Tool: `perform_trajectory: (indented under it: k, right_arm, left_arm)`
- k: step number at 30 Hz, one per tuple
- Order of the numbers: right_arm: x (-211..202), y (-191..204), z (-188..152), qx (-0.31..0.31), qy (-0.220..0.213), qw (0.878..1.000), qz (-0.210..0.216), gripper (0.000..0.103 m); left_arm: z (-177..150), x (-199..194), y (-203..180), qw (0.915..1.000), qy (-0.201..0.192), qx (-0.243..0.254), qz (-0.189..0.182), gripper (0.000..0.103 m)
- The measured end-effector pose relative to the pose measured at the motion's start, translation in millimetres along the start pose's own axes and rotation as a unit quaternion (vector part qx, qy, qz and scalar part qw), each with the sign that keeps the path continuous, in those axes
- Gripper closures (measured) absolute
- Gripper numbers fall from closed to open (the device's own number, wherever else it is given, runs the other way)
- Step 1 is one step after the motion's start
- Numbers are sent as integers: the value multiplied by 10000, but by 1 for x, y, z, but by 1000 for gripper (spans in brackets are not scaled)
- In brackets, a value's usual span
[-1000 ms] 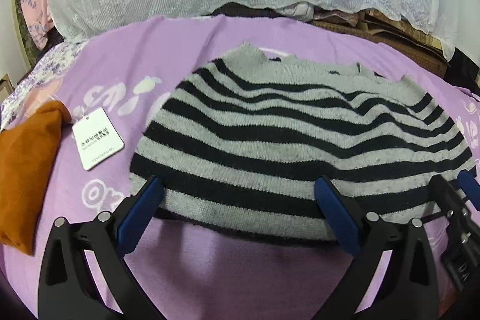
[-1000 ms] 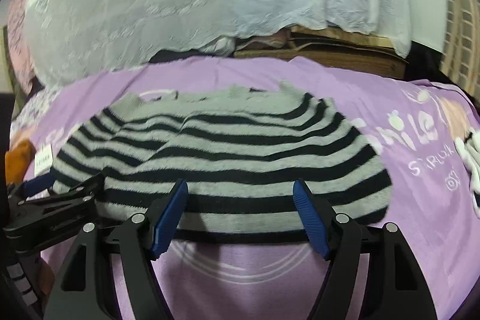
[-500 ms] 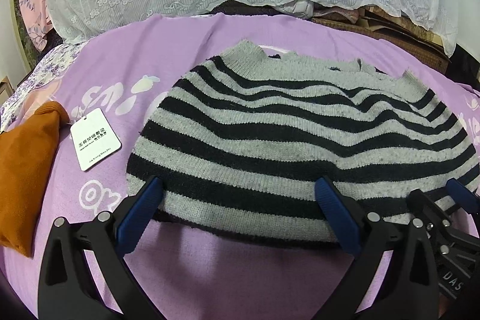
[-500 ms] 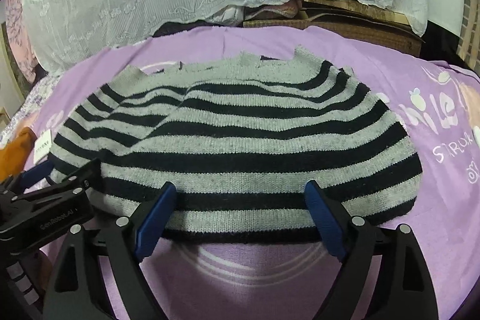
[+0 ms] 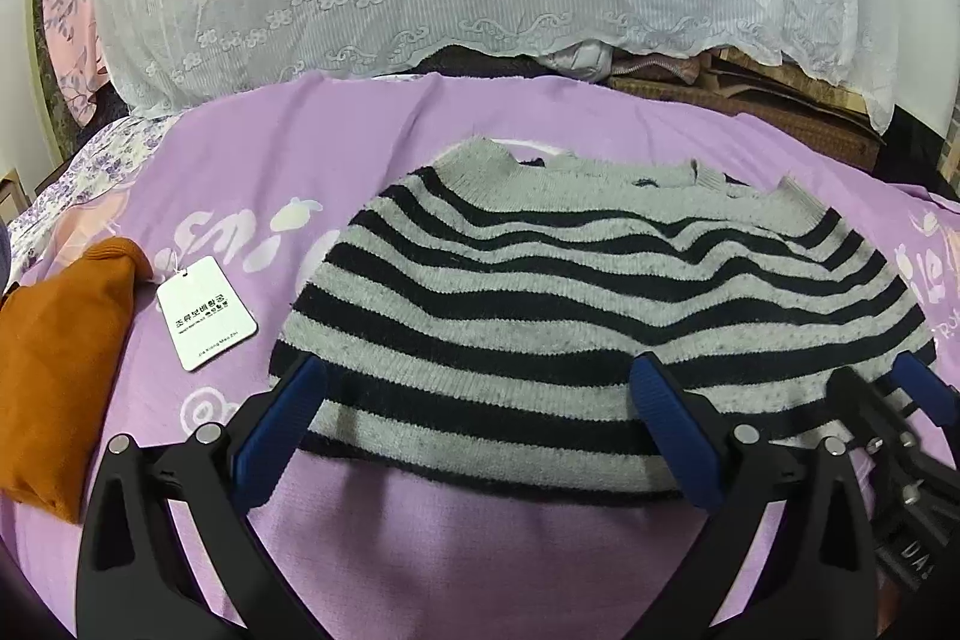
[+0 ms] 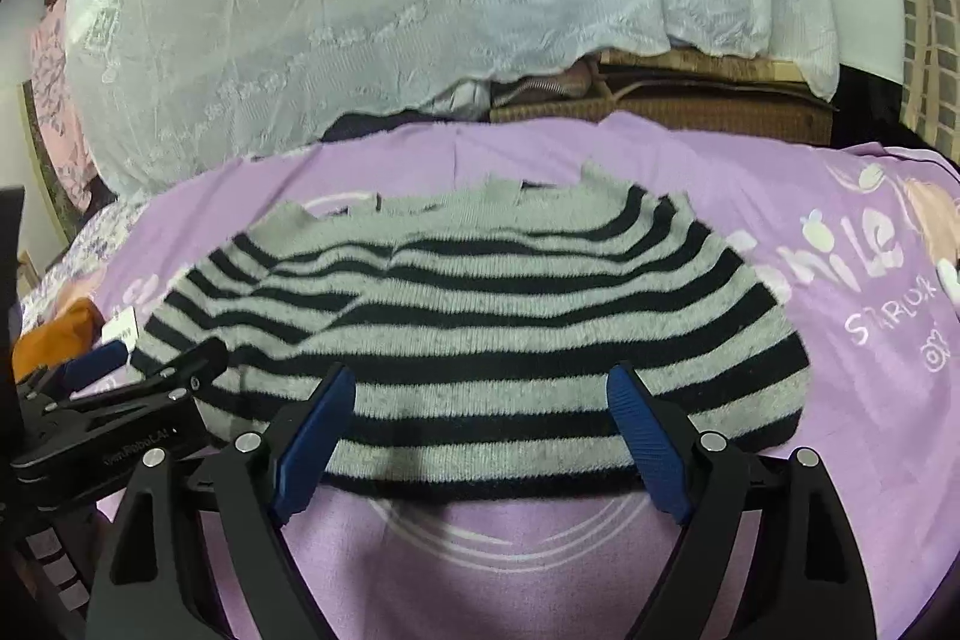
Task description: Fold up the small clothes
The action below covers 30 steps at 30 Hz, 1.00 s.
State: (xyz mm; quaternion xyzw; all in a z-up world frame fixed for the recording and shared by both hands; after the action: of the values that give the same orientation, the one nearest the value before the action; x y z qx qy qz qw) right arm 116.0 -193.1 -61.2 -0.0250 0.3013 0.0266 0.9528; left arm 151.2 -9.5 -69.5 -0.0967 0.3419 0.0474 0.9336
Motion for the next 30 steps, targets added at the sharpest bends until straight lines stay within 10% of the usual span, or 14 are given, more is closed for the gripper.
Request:
perform_trajectory:
  k: [10,20,30]
  right_arm:
    - [2,-20,-1,510,-56,9987,-76,21]
    - [26,-59,-10,1337,445,9900,-110,67]
    - [30,-58,-14,1382,533,9889,-111,69]
  left_arm:
    - [-1,7,3,9999,107,-34,21,4]
    - [-2,16,4,9996,269,-42,16,4]
    - [-5,25,5,9990,439,-47,89,4]
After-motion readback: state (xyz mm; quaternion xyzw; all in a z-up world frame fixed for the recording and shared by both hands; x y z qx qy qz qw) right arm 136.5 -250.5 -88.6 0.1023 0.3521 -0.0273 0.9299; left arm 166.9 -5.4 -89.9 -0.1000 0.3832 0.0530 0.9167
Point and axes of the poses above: each gripper's, at about its wrist camera, not at the fingertips, and x roughly the way its jaws point, y to its left, z to its top, the point moved 2 cm from there along x, roughly the way its jaws point, and after that the axes turned 11 degrees about -x, right-handed, at the moved point
